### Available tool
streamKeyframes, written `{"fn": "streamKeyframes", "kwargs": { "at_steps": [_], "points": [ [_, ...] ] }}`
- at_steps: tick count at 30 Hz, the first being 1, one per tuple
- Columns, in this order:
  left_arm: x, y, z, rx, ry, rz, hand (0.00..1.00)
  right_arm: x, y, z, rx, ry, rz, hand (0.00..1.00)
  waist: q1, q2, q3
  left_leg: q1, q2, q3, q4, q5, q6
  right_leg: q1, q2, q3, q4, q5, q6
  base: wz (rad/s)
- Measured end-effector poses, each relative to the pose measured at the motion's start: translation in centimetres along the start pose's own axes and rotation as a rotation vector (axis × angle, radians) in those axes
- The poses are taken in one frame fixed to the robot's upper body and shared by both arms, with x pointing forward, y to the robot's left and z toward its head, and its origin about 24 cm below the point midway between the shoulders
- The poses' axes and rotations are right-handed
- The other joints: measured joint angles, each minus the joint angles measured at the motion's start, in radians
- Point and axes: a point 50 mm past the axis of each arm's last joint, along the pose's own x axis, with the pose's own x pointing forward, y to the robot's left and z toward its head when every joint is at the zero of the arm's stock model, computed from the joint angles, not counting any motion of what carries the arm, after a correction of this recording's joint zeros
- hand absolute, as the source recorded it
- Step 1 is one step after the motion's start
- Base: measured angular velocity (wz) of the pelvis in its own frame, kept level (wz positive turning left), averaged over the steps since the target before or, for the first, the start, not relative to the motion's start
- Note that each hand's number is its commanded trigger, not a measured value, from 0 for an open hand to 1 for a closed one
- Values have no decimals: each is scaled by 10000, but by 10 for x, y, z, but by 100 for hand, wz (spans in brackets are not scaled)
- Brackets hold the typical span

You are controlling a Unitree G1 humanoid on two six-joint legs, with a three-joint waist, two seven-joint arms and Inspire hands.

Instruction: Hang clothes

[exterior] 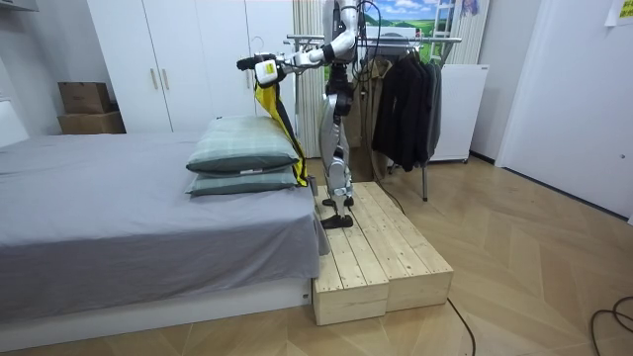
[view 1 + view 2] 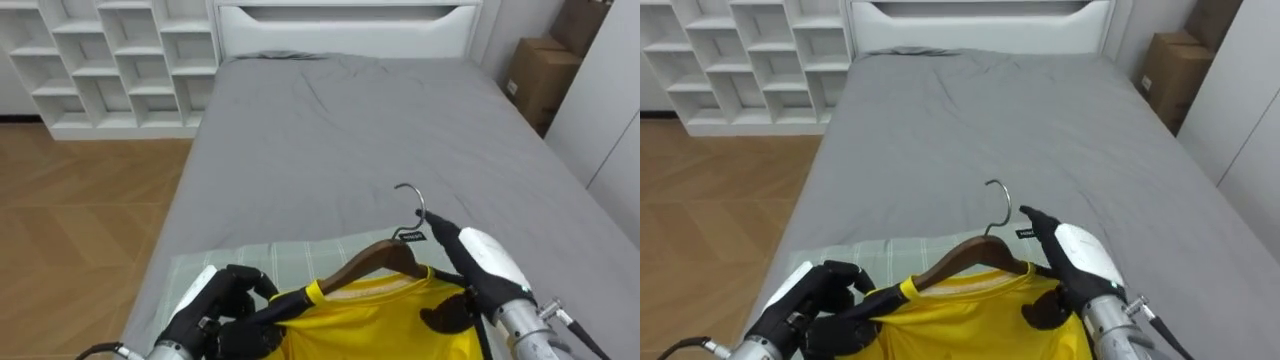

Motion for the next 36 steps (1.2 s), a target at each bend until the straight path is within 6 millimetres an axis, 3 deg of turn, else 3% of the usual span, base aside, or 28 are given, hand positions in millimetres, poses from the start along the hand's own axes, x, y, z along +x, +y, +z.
{"fn": "streamKeyframes", "kwargs": {
  "at_steps": [6,18,23,30,36],
  "points": [
    [0,1,1,-514,-111,-13,100,8,-13,12,-708,-636,-1013,0,40,-20,-10,8,-15,60,-28,13,7,0,-4,99,-58,-26,40,-2],
    [-1,4,1,-770,-145,-71,100,5,-10,18,-1246,-1374,-1262,0,237,-390,12,178,-21,-30,-136,12,3,158,-12,-32,-43,-26,39,3],
    [-1,0,0,-614,-56,-415,100,3,-2,19,-1596,-1674,-712,0,286,-526,39,175,-31,-82,-100,12,3,201,-12,-69,-34,-25,38,2],
    [-1,-2,0,-528,-30,-694,100,3,4,20,-1518,-1545,210,0,287,-474,41,-46,-40,-233,66,5,-3,138,-3,-253,-50,-25,38,7],
    [-3,-2,-2,-392,121,-1118,100,1,20,7,32,-450,2344,0,333,-399,45,-152,-56,-301,225,-18,7,116,2,-287,-28,-24,36,3]
  ]
}}
